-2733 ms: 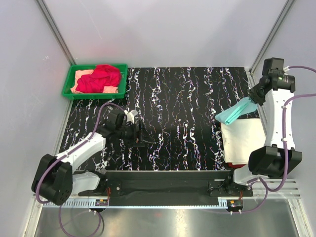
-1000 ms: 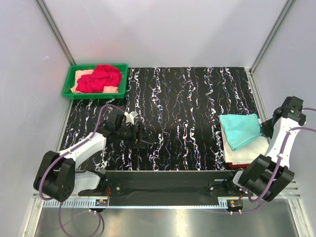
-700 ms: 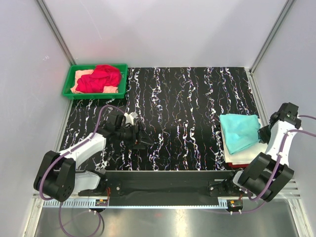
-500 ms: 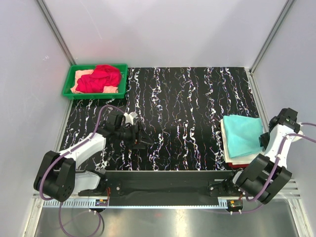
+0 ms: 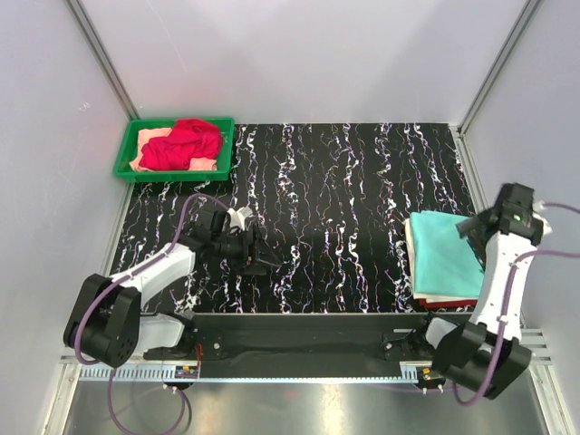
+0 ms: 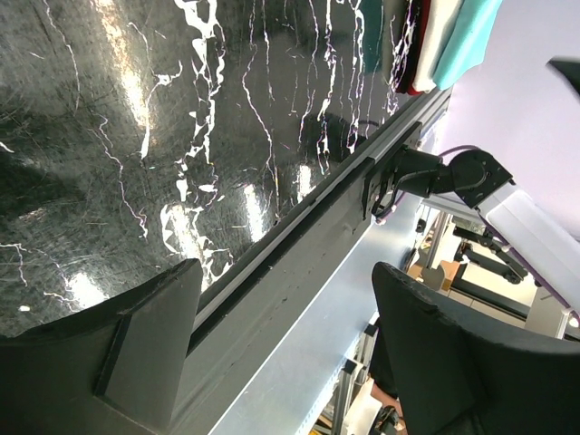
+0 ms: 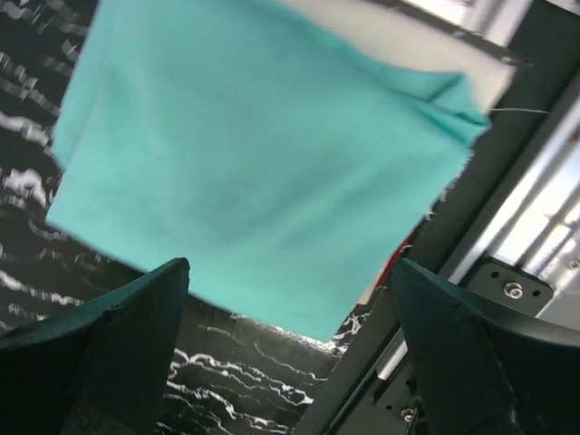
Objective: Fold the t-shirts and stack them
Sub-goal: Reset both grippers
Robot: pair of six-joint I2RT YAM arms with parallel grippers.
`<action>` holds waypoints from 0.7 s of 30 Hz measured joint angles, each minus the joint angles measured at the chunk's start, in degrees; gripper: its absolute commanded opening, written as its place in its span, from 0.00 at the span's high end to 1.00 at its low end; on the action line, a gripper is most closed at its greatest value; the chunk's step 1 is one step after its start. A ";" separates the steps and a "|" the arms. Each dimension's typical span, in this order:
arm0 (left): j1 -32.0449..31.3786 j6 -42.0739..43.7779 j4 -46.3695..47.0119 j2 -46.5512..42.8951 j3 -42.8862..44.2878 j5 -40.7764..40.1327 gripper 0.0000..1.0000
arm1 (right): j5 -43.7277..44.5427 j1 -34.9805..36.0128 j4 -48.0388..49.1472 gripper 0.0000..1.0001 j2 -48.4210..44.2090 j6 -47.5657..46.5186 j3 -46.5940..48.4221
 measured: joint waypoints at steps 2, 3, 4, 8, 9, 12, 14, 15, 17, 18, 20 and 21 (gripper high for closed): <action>0.00 0.02 0.00 0.15 -0.02 0.00 0.20 | -0.24 7.04 0.07 0.00 1.84 0.50 1.79; 0.00 0.02 0.00 0.22 -0.02 -0.02 0.20 | -0.37 9.27 0.20 0.00 2.75 0.74 2.34; 0.00 0.04 -0.02 0.28 0.00 -0.04 0.20 | -0.48 12.44 0.57 0.00 4.02 1.07 2.78; 0.00 0.85 -0.87 -0.37 0.00 -0.50 0.19 | -0.87 24.85 2.38 0.00 8.55 2.69 3.23; 0.07 1.14 -1.33 -1.07 -0.02 -0.81 0.19 | -0.83 29.24 3.17 0.00 9.84 3.15 3.48; 0.44 1.88 -2.32 -5.14 -0.42 -2.36 0.17 | -2.38 43.23 7.39 0.00 13.73 4.96 4.07; 0.76 2.40 -2.58 -9.51 -1.14 -3.89 0.16 | -4.33 51.78 11.98 0.00 15.58 6.71 3.85; 0.94 2.60 -2.64 -11.82 -1.70 -4.55 0.16 | -5.75 55.52 16.00 0.00 15.85 8.02 2.93; 1.44 2.80 -2.21 -15.63 -3.41 -4.85 0.15 | -8.61 60.65 25.66 0.00 15.41 11.39 -1.44; 1.68 2.64 -1.92 -16.92 -4.59 -4.70 0.15 | -11.06 62.77 31.28 0.00 14.86 13.60 -4.87; 2.21 1.33 -0.24 -18.75 -8.00 -3.89 0.15 | -14.95 65.57 44.26 0.00 13.20 18.93 -14.03; 2.38 0.42 0.61 -19.39 -9.88 -3.21 0.15 | -16.57 66.45 49.62 0.00 12.11 21.55 -18.86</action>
